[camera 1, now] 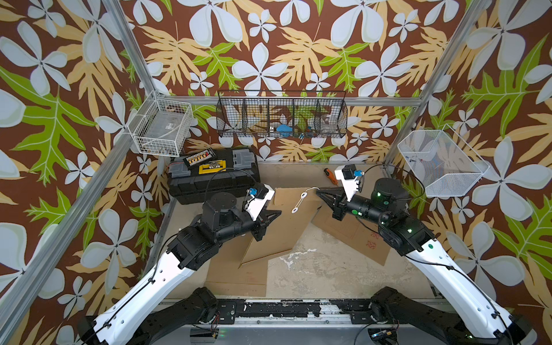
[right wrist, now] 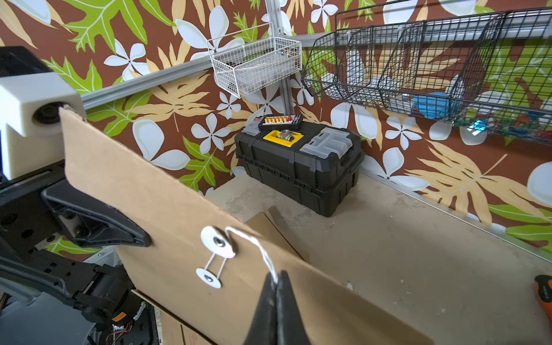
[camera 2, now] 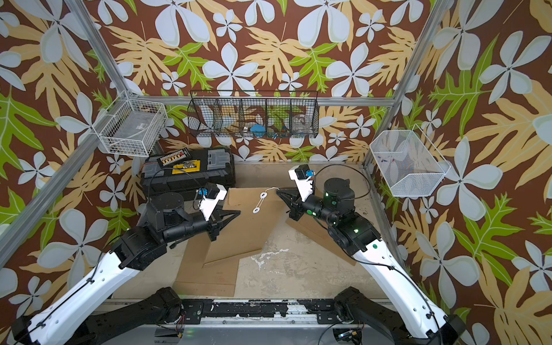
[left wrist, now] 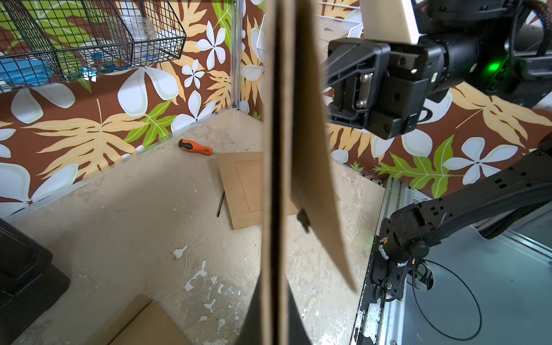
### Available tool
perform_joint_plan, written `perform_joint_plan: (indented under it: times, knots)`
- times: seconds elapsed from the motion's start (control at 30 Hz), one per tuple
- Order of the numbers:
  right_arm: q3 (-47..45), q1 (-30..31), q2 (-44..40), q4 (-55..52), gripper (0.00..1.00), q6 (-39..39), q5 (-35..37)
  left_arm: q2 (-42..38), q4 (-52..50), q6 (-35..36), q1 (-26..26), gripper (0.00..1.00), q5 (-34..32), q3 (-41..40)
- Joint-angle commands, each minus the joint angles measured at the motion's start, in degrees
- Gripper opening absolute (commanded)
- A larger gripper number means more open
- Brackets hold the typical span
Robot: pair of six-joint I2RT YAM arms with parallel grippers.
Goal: Open the file bag
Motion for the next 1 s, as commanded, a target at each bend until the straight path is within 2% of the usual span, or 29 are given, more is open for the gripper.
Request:
perform_joint_plan:
  times: [0.0, 0.27, 0.6, 0.97]
  knots:
    - [-0.1, -0.1, -0.6, 0.2, 0.0, -2.1, 1.4, -1.0, 5.8, -3.9, 0.0, 0.0, 0.3, -1.2]
    - [-0.1, -0.1, -0.6, -2.0, 0.0, -3.6, 2.4, -3.9, 14.2, -10.4, 0.0, 0.0, 3.4, -6.7]
    - [-1.2, 0.0, -1.3, -1.7, 0.0, -3.0, 2.4, -4.6, 18.3, -13.1, 0.0, 0.0, 5.1, -9.1]
    - [-1.9, 0.0, -1.0, -3.6, 0.0, -6.3, -5.1, -4.1, 18.8, -13.3, 0.0, 0.0, 4.2, -9.1]
